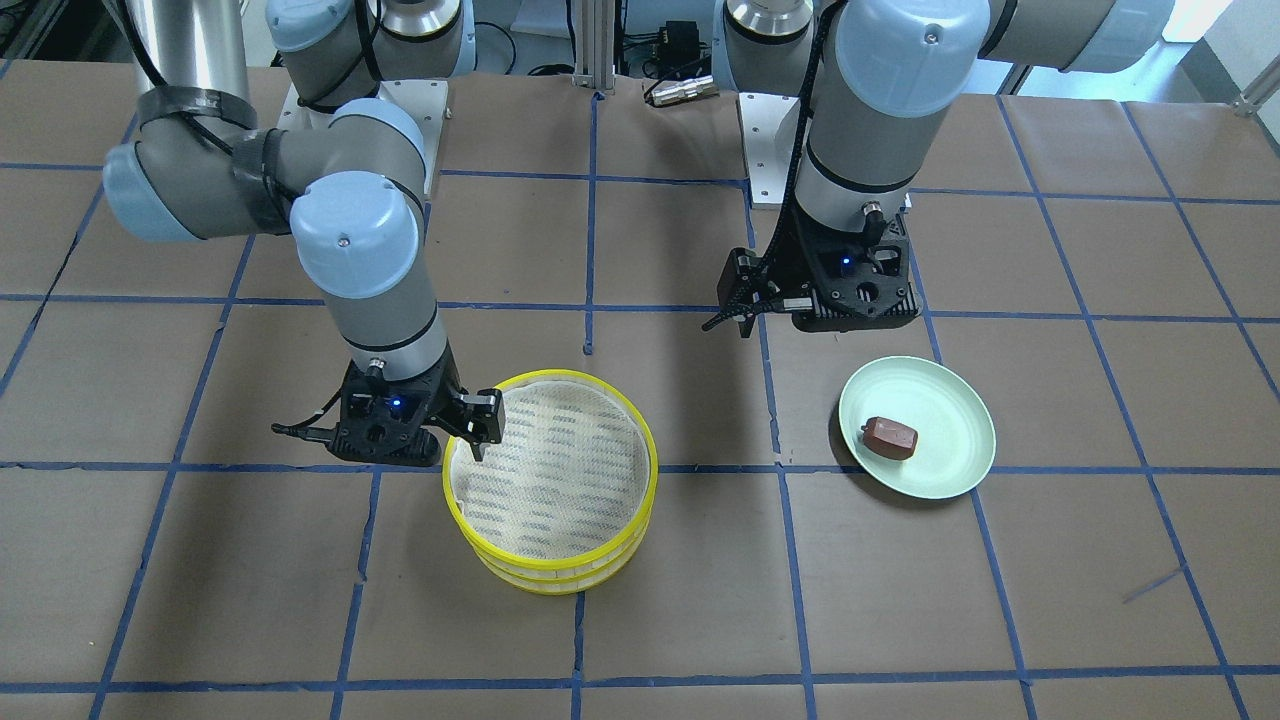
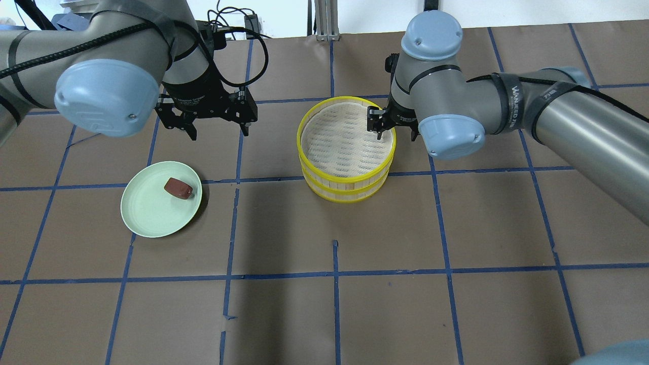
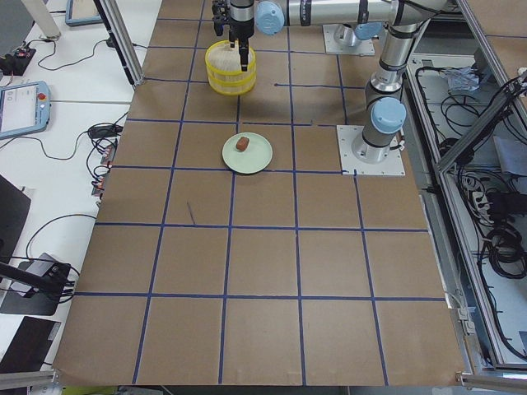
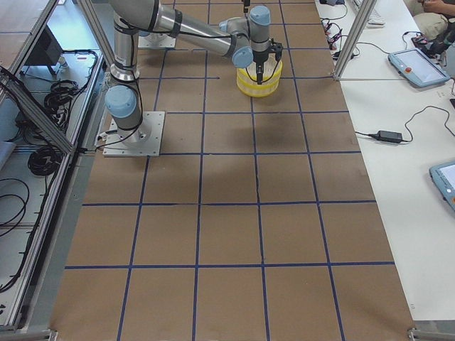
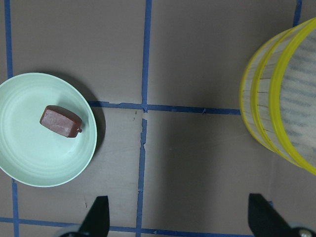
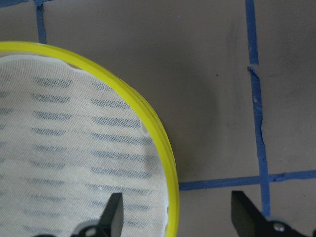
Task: Stack buns with steamer
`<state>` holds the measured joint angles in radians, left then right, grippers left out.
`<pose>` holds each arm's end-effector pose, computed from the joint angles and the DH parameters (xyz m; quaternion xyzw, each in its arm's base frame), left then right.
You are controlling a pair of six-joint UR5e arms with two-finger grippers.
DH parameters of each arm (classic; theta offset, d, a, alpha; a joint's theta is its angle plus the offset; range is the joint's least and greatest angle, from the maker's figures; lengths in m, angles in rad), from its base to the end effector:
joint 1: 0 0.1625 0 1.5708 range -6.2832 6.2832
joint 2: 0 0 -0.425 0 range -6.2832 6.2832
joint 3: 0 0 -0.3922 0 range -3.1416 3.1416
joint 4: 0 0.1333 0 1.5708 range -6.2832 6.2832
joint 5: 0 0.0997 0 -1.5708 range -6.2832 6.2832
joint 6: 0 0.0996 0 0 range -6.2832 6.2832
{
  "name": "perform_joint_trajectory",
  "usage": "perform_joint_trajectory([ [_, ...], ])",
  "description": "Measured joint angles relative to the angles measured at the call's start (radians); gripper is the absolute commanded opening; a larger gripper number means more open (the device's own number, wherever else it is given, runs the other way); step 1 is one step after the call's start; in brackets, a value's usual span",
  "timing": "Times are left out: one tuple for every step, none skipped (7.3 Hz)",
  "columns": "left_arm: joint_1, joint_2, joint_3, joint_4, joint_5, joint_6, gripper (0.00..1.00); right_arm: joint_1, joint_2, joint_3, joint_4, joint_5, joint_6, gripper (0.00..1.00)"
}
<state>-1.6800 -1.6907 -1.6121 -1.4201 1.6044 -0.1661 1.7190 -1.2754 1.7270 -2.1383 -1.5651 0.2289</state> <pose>-0.1877 -0.5192 0.4209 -0.0284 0.9994 0.0029 0.0174 0.2191 -0.5610 0.3105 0.0401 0.9975 -0.0564 0.0136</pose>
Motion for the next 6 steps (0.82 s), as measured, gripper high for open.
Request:
perform_joint_trajectory([
  [0.012, -0.02, -0.002, 0.003, 0.016, 0.027, 0.99, -0.022, -0.064, -0.022, 0.111, -0.004, -0.033, 1.0],
  [0.041, -0.038, -0.004, 0.006, 0.037, 0.063, 0.96, -0.045, -0.13, -0.04, 0.225, -0.007, -0.057, 1.0],
  [0.086, -0.05, -0.019, 0.012, 0.047, 0.092, 0.96, -0.062, -0.198, -0.053, 0.324, -0.009, -0.069, 1.0],
  [0.135, -0.059, -0.058, 0.043, 0.05, 0.118, 0.96, -0.073, -0.254, -0.065, 0.401, -0.012, -0.074, 1.0],
  [0.178, -0.068, -0.114, 0.112, 0.051, 0.155, 0.97, -0.084, -0.287, -0.088, 0.486, -0.018, -0.076, 1.0],
  [0.212, -0.083, -0.167, 0.183, 0.051, 0.188, 0.96, -0.093, -0.297, -0.125, 0.561, -0.023, -0.079, 1.0],
])
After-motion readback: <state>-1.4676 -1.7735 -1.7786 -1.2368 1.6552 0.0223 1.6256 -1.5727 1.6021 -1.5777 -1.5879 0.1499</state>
